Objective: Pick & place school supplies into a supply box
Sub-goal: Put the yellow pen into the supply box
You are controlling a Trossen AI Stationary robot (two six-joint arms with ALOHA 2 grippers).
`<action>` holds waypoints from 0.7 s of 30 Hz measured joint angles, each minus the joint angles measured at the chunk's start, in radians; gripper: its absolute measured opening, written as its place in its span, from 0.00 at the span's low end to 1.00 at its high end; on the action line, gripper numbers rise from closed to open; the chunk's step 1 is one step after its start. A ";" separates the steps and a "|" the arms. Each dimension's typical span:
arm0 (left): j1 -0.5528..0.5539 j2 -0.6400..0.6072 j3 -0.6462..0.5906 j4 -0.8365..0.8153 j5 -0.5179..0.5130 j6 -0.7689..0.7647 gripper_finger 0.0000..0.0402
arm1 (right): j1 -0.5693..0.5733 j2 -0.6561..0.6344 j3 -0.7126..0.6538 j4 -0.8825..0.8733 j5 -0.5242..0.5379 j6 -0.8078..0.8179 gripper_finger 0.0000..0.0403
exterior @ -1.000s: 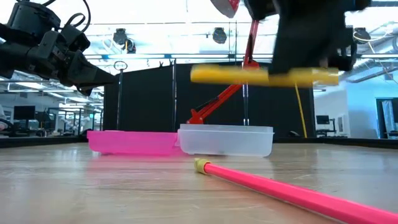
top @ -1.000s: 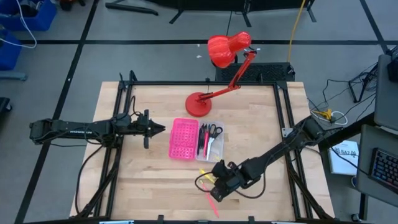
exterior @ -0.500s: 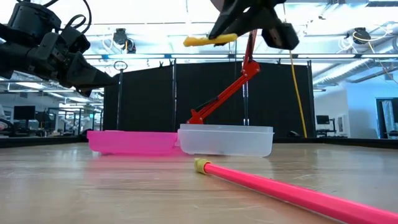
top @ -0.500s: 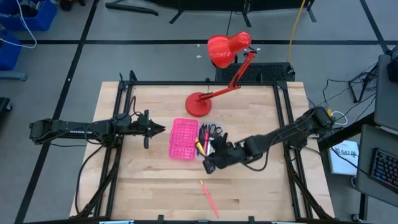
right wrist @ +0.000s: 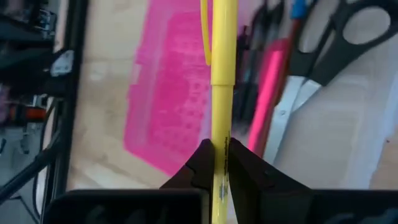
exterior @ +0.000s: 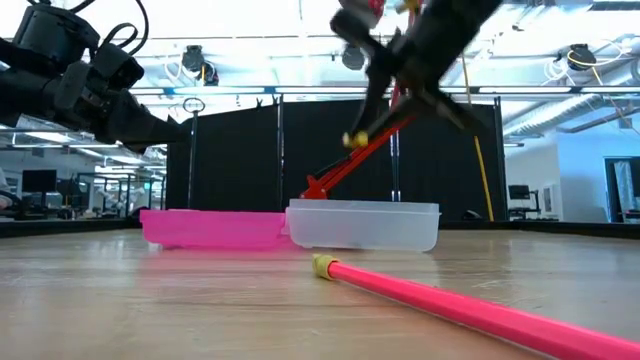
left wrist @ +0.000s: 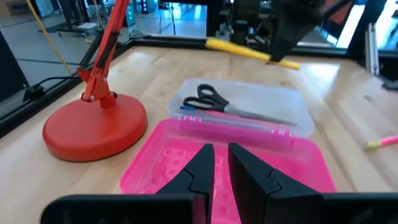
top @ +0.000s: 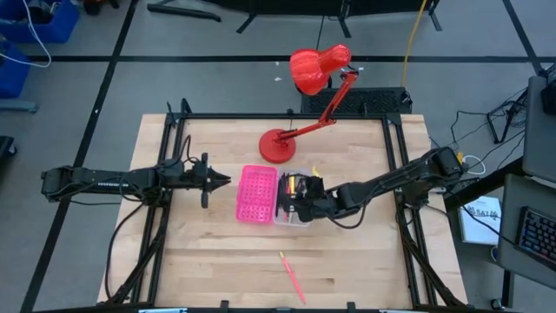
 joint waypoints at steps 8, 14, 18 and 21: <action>0.000 0.000 0.000 -0.050 0.000 0.043 0.14 | -0.094 0.027 -0.083 0.132 -0.117 0.000 0.05; 0.000 0.000 0.000 -0.048 0.000 0.043 0.14 | -0.132 0.107 -0.083 0.206 -0.221 -0.008 0.05; 0.000 0.000 0.000 -0.047 0.000 0.044 0.14 | -0.147 0.146 -0.083 0.223 -0.243 -0.027 0.05; 0.000 0.000 0.000 -0.047 0.000 0.043 0.14 | -0.153 0.149 -0.083 0.210 -0.251 -0.044 0.05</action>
